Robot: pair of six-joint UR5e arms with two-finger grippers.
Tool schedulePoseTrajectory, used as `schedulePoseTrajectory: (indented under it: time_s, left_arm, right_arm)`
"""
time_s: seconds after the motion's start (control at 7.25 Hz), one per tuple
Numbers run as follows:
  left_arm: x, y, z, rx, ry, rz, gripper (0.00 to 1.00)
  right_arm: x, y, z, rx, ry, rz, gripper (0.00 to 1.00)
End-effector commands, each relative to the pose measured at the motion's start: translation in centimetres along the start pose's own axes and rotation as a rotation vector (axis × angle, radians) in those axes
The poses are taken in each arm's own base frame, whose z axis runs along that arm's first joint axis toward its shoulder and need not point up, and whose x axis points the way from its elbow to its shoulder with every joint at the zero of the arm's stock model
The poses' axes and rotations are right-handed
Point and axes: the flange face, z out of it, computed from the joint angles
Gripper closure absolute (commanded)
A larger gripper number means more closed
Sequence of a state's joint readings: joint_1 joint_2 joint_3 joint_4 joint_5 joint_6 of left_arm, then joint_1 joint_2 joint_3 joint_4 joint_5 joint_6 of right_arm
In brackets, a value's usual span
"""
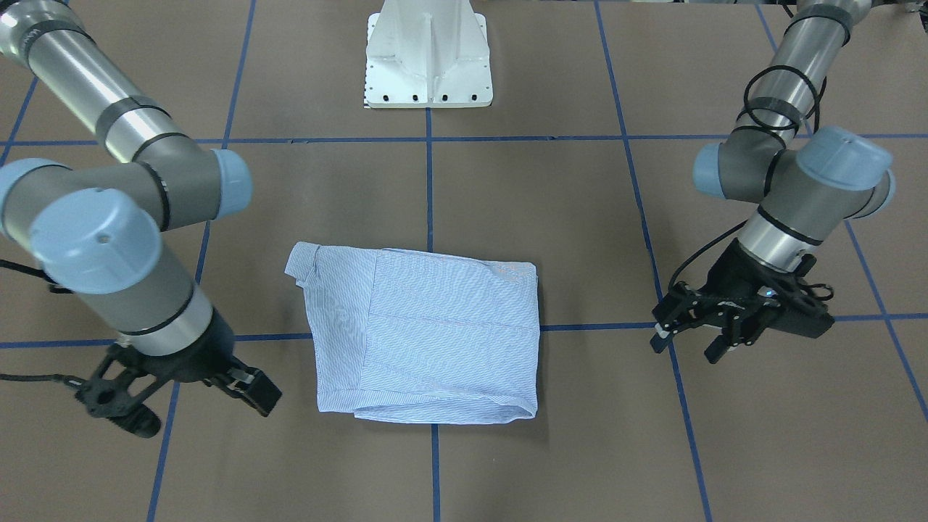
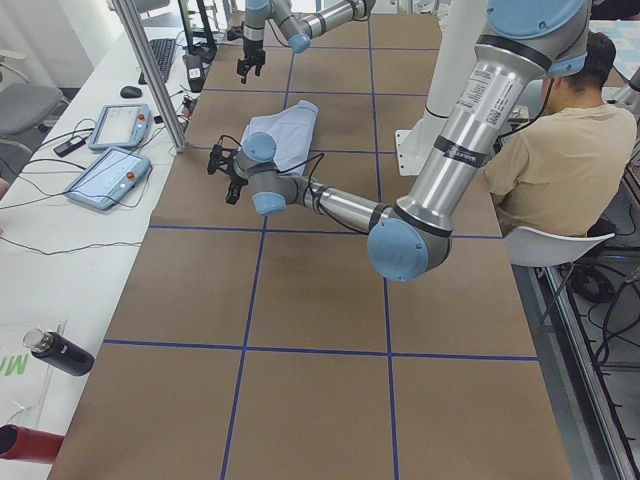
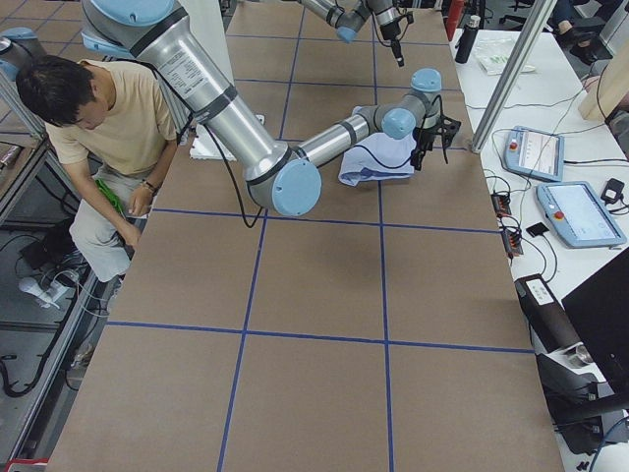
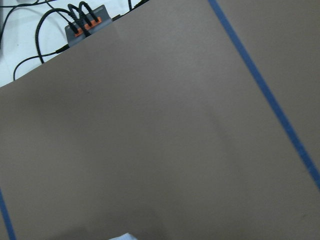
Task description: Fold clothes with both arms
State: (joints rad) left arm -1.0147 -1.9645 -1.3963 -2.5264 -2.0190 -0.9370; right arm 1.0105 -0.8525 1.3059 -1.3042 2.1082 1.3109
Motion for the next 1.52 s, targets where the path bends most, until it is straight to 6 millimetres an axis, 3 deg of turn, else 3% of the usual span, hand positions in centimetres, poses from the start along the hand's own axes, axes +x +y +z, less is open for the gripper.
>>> schedulePoseTrajectory:
  time_s: [0.0, 0.14, 0.41, 0.55, 0.69, 0.83, 0.97, 1.1, 1.24, 1.38]
  left_arm:
    - [-12.8, 1.4, -9.1, -0.033, -0.062, 0.294, 0.01]
    - [-17.9, 1.1, -13.1, -0.046, -0.101, 0.361, 0.01]
    - [-25.5, -2.0, -20.4, -0.135, -0.206, 0.414, 0.01]
    - [-28.2, -2.2, -22.3, -0.203, -0.246, 0.454, 0.01]
    - [-30.4, -1.6, -23.5, -0.261, -0.264, 0.462, 0.01]
    - [-32.0, -0.2, -23.7, -0.314, -0.265, 0.471, 0.01]
    - [-34.4, 2.7, -25.6, -0.324, -0.273, 0.425, 0.01]
    - [-34.8, 3.2, -26.6, -0.308, -0.239, 0.407, 0.01]
    - [-35.5, 5.0, -28.9, -0.286, -0.214, 0.398, 0.01]
    - [-34.0, 4.8, -29.7, -0.270, -0.216, 0.413, 0.01]
  right_arm:
    - [12.2, -6.9, -3.3, -0.047, -0.005, -0.169, 0.00]
    - [17.4, -9.7, -4.7, -0.040, -0.001, -0.267, 0.00]
    - [26.6, -11.8, -5.1, -0.046, 0.045, -0.420, 0.00]
    - [32.2, -12.6, -5.4, -0.069, 0.079, -0.483, 0.00]
    - [36.4, -13.4, -6.4, -0.121, 0.092, -0.517, 0.00]
    - [39.0, -12.9, -8.7, -0.163, 0.078, -0.510, 0.00]
    - [40.5, -10.1, -10.7, -0.183, 0.076, -0.503, 0.00]
    - [40.6, -9.1, -11.6, -0.196, 0.084, -0.487, 0.00]
    - [41.4, -7.9, -11.8, -0.201, 0.083, -0.511, 0.00]
    - [41.6, -7.3, -12.1, -0.200, 0.078, -0.534, 0.00]
